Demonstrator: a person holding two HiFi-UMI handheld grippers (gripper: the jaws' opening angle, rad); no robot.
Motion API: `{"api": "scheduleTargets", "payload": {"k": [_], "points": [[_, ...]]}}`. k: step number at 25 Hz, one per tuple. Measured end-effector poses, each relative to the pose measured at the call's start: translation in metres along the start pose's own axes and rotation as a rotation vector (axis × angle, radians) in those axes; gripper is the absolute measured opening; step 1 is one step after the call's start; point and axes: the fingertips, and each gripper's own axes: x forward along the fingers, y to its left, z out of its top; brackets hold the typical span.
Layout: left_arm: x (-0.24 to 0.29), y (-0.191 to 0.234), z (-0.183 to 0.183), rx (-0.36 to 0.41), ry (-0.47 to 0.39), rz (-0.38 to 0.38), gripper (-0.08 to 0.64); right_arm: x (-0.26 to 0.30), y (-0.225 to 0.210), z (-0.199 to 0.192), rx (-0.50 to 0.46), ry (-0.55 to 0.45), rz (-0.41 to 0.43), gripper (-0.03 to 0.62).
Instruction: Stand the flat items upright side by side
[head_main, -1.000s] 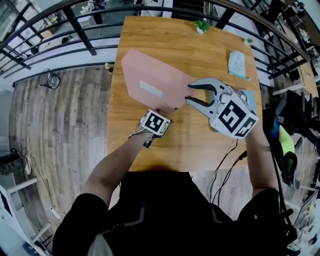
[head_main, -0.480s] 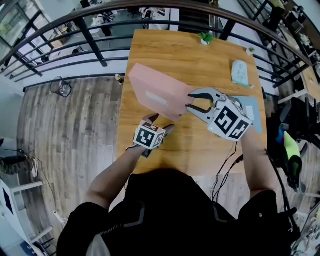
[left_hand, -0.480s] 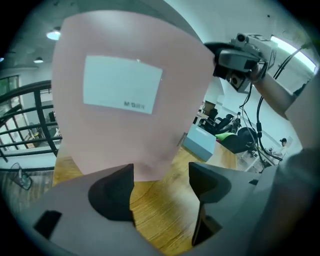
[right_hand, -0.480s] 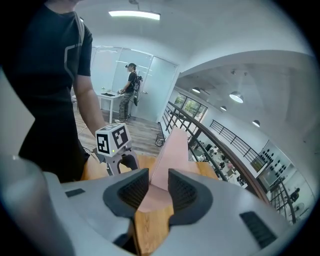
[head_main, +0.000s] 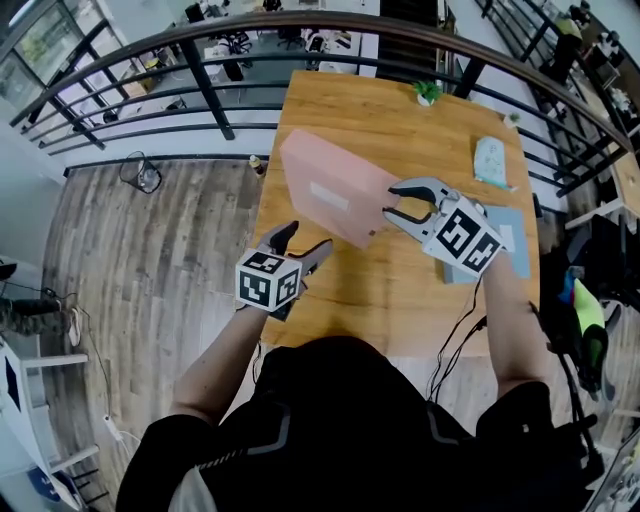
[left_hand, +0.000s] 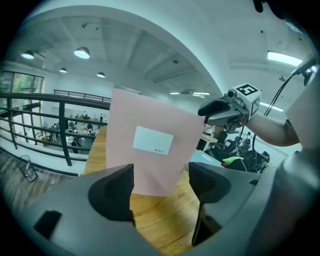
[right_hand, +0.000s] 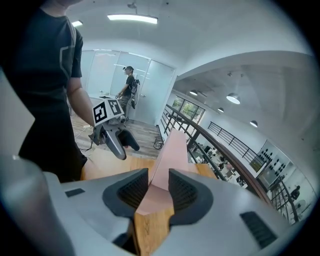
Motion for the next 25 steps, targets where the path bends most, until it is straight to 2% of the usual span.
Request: {"api": "scheduleTargets", "payload": {"k": [3,4,7,9,11,13,16,19,25], "points": [[-0.021,0.012,0.012,-0.026,-0.058,0.043,0.361,-0.001,0.001,0.0,-0.002,-0.007,0.001,0.145],[-0.028,0.016,0.015,-0.036,-0.075,0.056,0.36,-0.002,0.001,0.0,0.002,-0.017,-0.002,0.167],[-0.048,0.028,0.021,-0.04,-0.108,0.094,0.36,-0.007,-0.003,0.002,0.048,-0.079,-0.032,0.194],[-0.06,0.034,0.025,-0.037,-0.13,0.109,0.36,-0.012,-0.01,0.001,0.107,-0.134,-0.074,0.25],[-0.072,0.04,0.029,-0.037,-0.154,0.121,0.36,-0.012,-0.014,-0.004,0.167,-0.17,-0.11,0.339],[-0.085,0.047,0.031,-0.038,-0.176,0.148,0.36,-0.006,-0.013,-0.013,0.212,-0.176,-0.13,0.362],[-0.105,0.049,0.037,-0.029,-0.222,0.166,0.36,0.004,-0.01,-0.031,0.327,-0.196,-0.145,0.371],[-0.12,0.049,0.044,0.012,-0.241,0.164,0.36,0.015,-0.007,-0.045,0.439,-0.221,-0.143,0.371],[-0.139,0.057,0.056,0.046,-0.263,0.189,0.361,0.038,-0.004,-0.064,0.521,-0.203,-0.16,0.371]]}}
